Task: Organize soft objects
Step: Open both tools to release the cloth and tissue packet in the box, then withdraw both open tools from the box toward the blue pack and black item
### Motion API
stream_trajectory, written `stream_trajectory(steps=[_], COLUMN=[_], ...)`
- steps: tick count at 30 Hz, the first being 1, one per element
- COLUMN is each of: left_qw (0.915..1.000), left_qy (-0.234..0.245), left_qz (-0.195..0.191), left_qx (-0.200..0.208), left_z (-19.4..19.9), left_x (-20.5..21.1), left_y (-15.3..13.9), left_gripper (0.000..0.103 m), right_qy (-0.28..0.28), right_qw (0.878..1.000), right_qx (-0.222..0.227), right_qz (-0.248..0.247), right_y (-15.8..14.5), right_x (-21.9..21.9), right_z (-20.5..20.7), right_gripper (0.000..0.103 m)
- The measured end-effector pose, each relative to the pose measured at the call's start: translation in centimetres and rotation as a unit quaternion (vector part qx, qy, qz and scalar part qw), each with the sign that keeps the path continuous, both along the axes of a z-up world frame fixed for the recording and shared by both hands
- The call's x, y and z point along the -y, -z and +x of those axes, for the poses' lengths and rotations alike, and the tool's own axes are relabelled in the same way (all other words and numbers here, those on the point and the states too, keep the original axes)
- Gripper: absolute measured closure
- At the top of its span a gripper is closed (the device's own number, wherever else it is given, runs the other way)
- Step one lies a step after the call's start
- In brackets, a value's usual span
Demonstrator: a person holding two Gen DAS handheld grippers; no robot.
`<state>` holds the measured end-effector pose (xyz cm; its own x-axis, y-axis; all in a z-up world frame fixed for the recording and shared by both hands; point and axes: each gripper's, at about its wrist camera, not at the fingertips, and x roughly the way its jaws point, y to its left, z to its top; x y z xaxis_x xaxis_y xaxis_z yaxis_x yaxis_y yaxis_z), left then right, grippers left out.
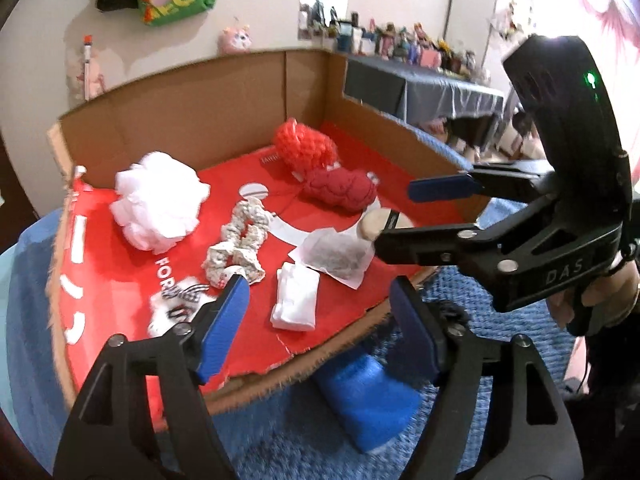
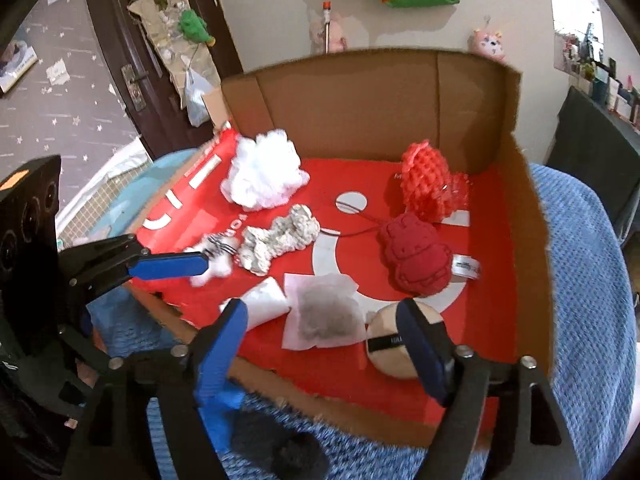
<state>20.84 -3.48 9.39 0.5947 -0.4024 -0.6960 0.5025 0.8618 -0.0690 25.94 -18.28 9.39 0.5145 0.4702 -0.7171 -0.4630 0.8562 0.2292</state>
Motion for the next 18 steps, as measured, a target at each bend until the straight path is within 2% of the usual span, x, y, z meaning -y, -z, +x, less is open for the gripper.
stream_trajectory(steps=[4,9,13,18], left_qw=[0.9992,0.9962,0.9928,0.9875], left_qy=[-0.026,-0.059,-0.083,-0.111], left_qz=[-0.013,-0.012,-0.014,-0.012], left_qx=[0.027,0.063,0.085,0.111], left_z=[-2.5,-5.9,-8.0,-10.5], left_x=[-0.9,-1.7,-2.1,-2.5], left_y=[-1.4,-2.7,-3.1,-3.2], left_gripper=[0.025,0.024,0.017,0.017], right_qy=[0.015,0.035,0.052,0.072], right_qw=[1.000,0.998,0.995,0.991], right_qx=[0.023,0.058,0.085,0.115], right_qz=[0.007,0.005,-0.004,-0.013], right_y=[-1.7,-3.6,-4.6,-5.2], right_x=[0.5,1.1,1.4,1.5], right_z=[-2.1,-5.5,-8.1,-11.4], right_gripper=[0.011,0.002,0.000,0.000])
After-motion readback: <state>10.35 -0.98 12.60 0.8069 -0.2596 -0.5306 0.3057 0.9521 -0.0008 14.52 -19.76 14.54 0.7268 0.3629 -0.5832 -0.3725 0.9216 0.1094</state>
